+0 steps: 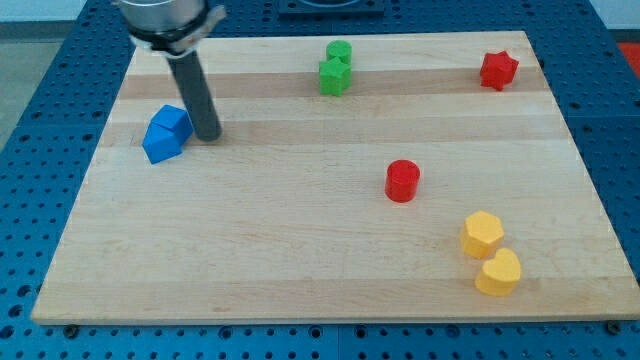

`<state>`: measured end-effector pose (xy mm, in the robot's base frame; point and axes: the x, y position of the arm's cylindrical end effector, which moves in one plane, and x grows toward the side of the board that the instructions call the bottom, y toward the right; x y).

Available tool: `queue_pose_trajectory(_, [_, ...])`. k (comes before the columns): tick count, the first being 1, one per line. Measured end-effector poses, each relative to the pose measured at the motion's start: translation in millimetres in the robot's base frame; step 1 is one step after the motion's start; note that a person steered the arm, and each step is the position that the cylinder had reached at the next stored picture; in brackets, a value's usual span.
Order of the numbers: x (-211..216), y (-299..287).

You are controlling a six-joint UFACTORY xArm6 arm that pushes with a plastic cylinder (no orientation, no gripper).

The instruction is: Bring the red circle below the red star

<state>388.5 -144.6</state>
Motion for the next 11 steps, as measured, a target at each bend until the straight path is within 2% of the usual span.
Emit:
queue_pose_trajectory(1, [29.2,22.9])
queue_pose_trajectory(2, [95.0,25.3])
queue_pose_trajectory(3, [120.5,63.3])
queue_pose_trajectory(4, [94.6,141.3])
queue_pose_trajectory(6, [91.5,152.4])
queue_pose_trajectory(8, [86.2,224.6])
queue_pose_trajectory(10, [85.0,228.6])
queue_pose_trajectory(11, [110.8,216.5])
